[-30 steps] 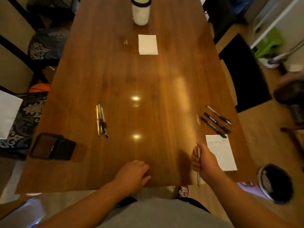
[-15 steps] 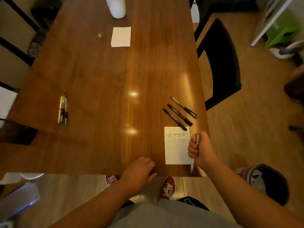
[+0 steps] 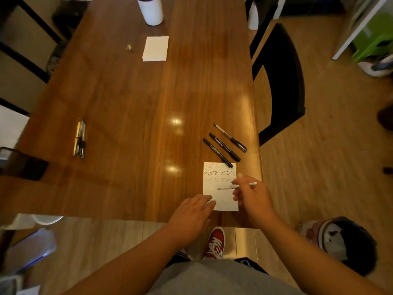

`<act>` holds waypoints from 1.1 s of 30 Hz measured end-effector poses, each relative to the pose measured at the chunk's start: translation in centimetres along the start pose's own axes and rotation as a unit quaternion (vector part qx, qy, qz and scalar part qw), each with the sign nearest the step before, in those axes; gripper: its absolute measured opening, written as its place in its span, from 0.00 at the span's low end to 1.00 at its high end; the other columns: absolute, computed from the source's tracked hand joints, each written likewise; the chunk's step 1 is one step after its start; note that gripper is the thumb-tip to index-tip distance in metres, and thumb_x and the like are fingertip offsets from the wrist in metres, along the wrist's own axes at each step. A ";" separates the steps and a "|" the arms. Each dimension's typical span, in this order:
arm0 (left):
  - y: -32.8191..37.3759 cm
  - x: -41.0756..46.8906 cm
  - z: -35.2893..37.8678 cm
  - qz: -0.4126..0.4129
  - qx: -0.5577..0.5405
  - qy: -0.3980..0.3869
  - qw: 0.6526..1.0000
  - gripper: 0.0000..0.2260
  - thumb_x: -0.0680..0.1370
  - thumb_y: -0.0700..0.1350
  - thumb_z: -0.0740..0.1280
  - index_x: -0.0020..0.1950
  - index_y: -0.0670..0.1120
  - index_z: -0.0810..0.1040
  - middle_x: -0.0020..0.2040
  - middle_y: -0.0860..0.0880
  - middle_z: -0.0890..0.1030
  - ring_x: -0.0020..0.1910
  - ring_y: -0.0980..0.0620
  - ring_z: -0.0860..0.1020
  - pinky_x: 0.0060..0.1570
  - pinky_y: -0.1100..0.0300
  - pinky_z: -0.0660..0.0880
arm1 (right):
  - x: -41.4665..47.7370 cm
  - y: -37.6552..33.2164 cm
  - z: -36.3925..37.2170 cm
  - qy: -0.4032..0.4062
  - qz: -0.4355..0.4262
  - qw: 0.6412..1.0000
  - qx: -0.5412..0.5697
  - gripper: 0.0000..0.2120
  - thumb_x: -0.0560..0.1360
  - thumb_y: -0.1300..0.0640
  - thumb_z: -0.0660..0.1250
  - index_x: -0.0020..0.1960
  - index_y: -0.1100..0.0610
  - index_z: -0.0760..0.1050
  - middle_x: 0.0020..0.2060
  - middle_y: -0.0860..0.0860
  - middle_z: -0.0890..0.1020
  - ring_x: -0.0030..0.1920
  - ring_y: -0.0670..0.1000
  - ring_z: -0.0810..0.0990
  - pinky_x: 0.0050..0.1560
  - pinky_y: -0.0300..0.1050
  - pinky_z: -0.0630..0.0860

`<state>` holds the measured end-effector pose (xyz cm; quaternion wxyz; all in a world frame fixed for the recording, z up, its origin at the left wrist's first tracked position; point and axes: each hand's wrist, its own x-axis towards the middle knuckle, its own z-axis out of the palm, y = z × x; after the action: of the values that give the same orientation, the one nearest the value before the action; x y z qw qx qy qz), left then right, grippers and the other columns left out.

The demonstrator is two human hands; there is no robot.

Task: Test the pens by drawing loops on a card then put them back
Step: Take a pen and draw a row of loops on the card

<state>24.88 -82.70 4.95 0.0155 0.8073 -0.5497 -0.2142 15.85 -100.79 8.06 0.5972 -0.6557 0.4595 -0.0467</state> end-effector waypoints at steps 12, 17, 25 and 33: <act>0.0 1.1 0.8 0.033 0.029 -0.014 0.999 0.23 0.81 0.51 0.59 0.76 0.51 0.58 0.76 0.43 0.60 0.75 0.42 0.58 0.71 0.44 0.59 | 0.5 -0.5 2.7 -0.066 -0.111 0.980 -0.152 0.10 0.76 0.56 0.70 0.43 0.43 0.71 0.41 0.35 0.76 0.42 0.38 0.75 0.35 0.28 0.72; -0.1 1.3 0.6 0.058 0.016 0.005 0.998 0.23 0.81 0.51 0.60 0.75 0.49 0.62 0.74 0.44 0.62 0.73 0.44 0.60 0.70 0.47 0.61 | 0.6 -0.5 3.2 -0.082 -0.106 0.978 -0.159 0.09 0.76 0.55 0.70 0.44 0.44 0.71 0.43 0.40 0.77 0.43 0.40 0.76 0.36 0.28 0.72; 0.3 1.4 0.6 0.072 -0.041 0.020 0.996 0.24 0.82 0.50 0.60 0.76 0.47 0.61 0.76 0.47 0.62 0.73 0.49 0.61 0.73 0.53 0.60 | 1.0 -0.6 3.4 -0.089 -0.103 0.975 -0.176 0.08 0.77 0.55 0.68 0.44 0.44 0.71 0.43 0.40 0.77 0.43 0.40 0.75 0.37 0.29 0.71; 0.5 1.8 0.8 0.068 -0.013 0.013 0.997 0.24 0.81 0.51 0.61 0.75 0.47 0.63 0.73 0.45 0.64 0.72 0.46 0.62 0.70 0.50 0.61 | 1.1 -0.7 3.1 -0.050 -0.109 0.967 -0.227 0.05 0.78 0.54 0.68 0.47 0.46 0.72 0.43 0.44 0.78 0.39 0.39 0.75 0.31 0.26 0.67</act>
<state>24.66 -84.31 3.75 0.0477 0.7702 -0.6004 -0.2098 18.75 -99.27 7.25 0.4464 -0.8217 0.3533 0.0271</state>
